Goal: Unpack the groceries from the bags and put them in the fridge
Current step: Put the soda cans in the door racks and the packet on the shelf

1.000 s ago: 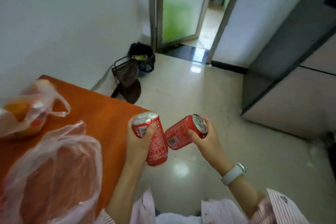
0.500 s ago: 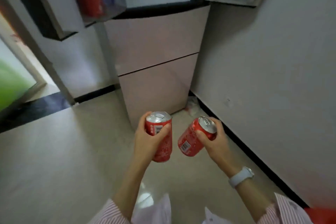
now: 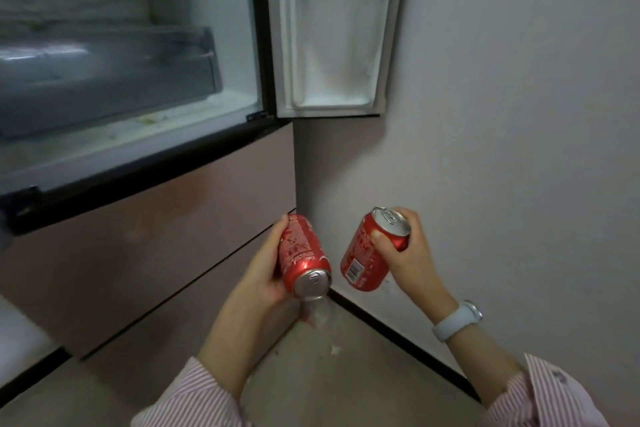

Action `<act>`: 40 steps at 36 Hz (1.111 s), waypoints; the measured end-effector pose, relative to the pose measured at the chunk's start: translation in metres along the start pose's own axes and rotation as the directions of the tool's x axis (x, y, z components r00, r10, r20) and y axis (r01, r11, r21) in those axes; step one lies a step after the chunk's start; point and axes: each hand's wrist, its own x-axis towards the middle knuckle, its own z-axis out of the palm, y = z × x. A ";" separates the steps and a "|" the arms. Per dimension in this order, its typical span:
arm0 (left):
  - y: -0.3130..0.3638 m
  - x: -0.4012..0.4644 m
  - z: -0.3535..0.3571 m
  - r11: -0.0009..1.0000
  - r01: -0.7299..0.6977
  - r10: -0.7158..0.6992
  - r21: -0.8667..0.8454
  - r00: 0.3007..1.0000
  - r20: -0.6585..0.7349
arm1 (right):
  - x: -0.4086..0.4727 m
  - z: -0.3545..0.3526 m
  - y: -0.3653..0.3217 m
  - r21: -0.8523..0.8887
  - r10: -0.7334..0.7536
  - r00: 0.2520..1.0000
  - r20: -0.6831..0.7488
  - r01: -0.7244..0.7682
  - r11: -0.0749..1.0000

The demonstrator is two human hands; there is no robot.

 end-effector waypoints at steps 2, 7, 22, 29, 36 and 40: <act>0.023 0.024 -0.004 0.998 0.047 -0.048 0.043 0.999 0.020 | 0.026 0.007 0.006 0.006 0.028 0.999 0.019 -0.028 1.000; 0.056 0.067 -0.009 0.982 0.171 -0.176 0.084 0.982 0.070 | 0.076 0.021 0.032 -0.002 0.099 0.994 0.045 -0.099 0.995; 0.133 0.132 0.003 -0.292 -0.197 0.660 0.936 0.666 0.346 | 0.212 0.060 0.072 0.025 0.084 0.980 0.178 -0.090 0.996; 0.156 0.141 0.014 -0.321 -0.295 0.712 0.900 0.552 0.434 | 0.252 0.068 0.080 0.068 0.086 0.965 0.249 -0.105 0.992; 0.151 0.155 0.020 -0.100 -0.437 0.797 0.894 0.502 0.335 | 0.276 0.078 0.074 0.084 0.091 0.900 0.426 -0.140 0.987; 0.160 0.162 0.019 -0.003 -0.513 0.809 0.858 0.503 0.304 | 0.286 0.083 0.067 0.086 0.089 0.837 0.539 -0.160 0.983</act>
